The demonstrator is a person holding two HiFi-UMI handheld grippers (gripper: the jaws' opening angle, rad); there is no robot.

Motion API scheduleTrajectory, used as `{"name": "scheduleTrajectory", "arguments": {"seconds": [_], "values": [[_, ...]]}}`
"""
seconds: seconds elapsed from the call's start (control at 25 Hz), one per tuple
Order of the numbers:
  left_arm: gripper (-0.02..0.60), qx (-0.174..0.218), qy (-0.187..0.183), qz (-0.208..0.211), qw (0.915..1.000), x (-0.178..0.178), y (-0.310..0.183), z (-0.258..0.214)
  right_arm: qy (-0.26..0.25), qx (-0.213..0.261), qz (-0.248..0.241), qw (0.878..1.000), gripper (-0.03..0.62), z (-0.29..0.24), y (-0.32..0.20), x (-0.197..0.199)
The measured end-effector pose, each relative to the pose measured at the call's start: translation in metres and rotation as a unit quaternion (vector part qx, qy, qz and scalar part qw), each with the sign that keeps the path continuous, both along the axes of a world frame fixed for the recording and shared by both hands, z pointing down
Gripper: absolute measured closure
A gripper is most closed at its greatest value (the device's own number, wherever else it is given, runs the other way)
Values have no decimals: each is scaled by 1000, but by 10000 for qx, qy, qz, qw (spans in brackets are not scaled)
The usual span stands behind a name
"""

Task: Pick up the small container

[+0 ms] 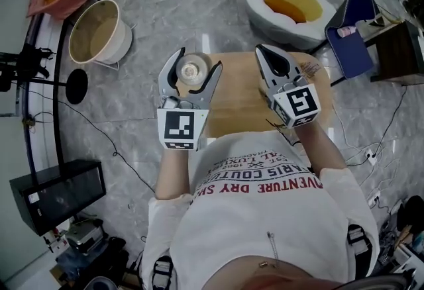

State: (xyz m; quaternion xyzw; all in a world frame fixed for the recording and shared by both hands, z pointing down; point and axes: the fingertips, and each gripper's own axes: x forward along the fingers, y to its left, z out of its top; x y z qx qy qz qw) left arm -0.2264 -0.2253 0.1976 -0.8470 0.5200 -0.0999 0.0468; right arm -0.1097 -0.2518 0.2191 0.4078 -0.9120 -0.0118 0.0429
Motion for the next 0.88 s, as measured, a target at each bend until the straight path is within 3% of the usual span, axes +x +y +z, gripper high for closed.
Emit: {"name": "scheduleTrajectory", "arguments": {"seconds": [0.4, 0.88], "values": [[239, -48, 224, -42, 9997, -7, 6, -5, 30, 353, -20, 9994, 599, -9, 10, -13], [239, -131, 213, -102, 9996, -12, 11, 4, -254, 270, -153, 9992, 599, -14, 17, -14]]}}
